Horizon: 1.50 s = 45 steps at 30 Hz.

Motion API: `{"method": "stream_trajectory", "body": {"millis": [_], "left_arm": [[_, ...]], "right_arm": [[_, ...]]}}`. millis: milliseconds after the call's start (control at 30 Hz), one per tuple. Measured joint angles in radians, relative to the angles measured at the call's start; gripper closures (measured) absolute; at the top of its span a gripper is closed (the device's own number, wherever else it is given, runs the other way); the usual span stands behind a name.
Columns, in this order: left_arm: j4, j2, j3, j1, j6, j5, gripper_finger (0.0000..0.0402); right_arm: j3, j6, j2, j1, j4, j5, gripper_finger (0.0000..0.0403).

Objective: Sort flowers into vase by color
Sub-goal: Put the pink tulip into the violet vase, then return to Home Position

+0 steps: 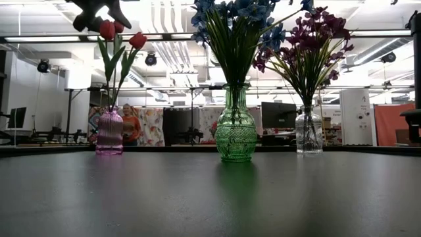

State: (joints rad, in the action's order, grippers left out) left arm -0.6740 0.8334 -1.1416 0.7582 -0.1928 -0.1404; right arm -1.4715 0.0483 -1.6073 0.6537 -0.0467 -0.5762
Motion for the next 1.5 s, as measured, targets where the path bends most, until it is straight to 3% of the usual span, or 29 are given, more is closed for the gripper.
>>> {"method": "stream_trajectory", "body": {"millis": [600, 1200, 1500], "left_arm": [[-0.074, -0.042, -0.003, -0.002, -0.026, 0.118, 0.0102], [-0.162, -0.048, -0.005, -0.003, -0.052, 0.208, 0.0055], [-0.127, -0.016, -0.151, -0.003, -0.07, 0.213, 0.0055]], "right_arm": [[0.0, 0.011, 0.0, 0.0, 0.008, 0.0, 0.0186], [0.0, 0.014, 0.001, 0.0, 0.011, 0.0, 0.0186], [0.0, 0.051, 0.001, 0.0, -0.002, 0.0, 0.0186]]}}
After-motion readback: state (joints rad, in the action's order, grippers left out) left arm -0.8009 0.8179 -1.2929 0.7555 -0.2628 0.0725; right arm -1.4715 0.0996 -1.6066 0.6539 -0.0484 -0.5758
